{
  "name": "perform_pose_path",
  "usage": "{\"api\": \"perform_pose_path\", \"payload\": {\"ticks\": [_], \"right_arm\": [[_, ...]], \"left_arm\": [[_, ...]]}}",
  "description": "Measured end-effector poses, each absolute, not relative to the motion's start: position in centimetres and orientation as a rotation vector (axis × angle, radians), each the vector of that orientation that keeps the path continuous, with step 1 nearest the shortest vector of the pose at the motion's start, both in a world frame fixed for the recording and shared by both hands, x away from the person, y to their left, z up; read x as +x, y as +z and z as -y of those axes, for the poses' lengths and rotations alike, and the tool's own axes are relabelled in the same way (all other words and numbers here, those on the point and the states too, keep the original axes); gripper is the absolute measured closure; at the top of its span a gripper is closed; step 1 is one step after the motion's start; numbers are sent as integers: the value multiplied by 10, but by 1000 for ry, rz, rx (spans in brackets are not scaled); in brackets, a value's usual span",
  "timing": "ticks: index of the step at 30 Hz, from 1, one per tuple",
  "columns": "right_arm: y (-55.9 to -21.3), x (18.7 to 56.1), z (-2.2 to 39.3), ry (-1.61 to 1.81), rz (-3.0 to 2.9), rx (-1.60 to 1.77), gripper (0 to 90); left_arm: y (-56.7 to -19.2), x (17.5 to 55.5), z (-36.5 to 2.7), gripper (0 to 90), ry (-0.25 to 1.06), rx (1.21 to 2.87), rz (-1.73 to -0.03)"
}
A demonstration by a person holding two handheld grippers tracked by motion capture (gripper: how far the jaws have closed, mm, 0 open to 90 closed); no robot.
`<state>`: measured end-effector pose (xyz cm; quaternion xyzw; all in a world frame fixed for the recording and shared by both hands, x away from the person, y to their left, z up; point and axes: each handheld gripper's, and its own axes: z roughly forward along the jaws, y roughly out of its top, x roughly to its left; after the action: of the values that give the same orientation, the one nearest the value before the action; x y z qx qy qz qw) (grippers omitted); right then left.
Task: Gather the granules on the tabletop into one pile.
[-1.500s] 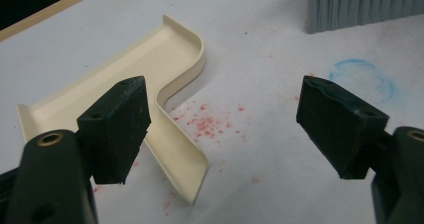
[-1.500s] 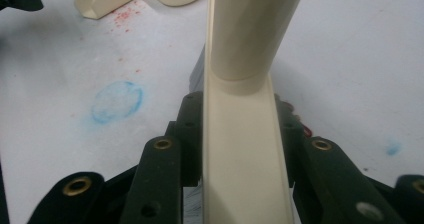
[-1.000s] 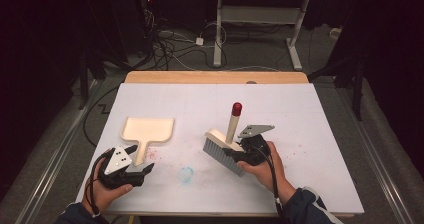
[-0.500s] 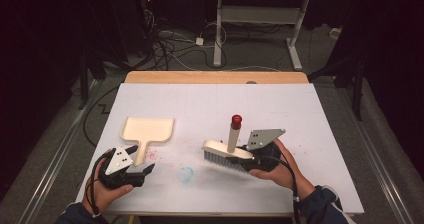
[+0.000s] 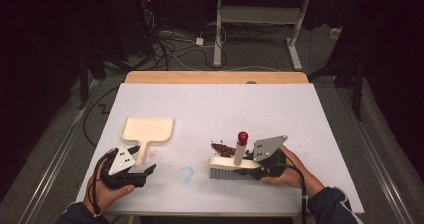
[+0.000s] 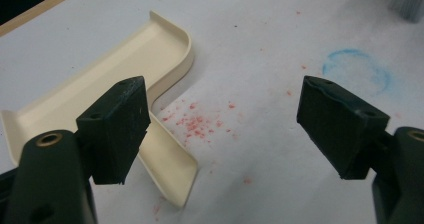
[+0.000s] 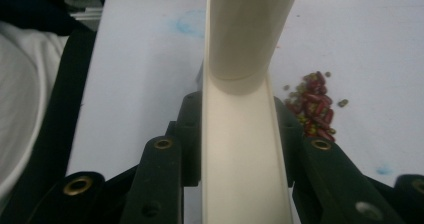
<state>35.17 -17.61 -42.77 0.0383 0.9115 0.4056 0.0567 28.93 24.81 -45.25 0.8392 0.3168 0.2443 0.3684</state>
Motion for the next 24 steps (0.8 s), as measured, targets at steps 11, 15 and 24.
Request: {"api": "perform_pose_path", "payload": {"ticks": [11, 15, 24], "right_arm": [[-431, 390, 168, 1273, -2781, 84, 671], [-430, 392, 170, 1273, -2753, 118, 673], [-417, 390, 183, 1325, -2627, 230, 675]], "left_arm": [[-455, 291, -246, 203, 615, 2169, -807], [-454, 290, -246, 203, 612, 2168, -803], [-453, 290, -246, 203, 616, 2165, -805]]}}
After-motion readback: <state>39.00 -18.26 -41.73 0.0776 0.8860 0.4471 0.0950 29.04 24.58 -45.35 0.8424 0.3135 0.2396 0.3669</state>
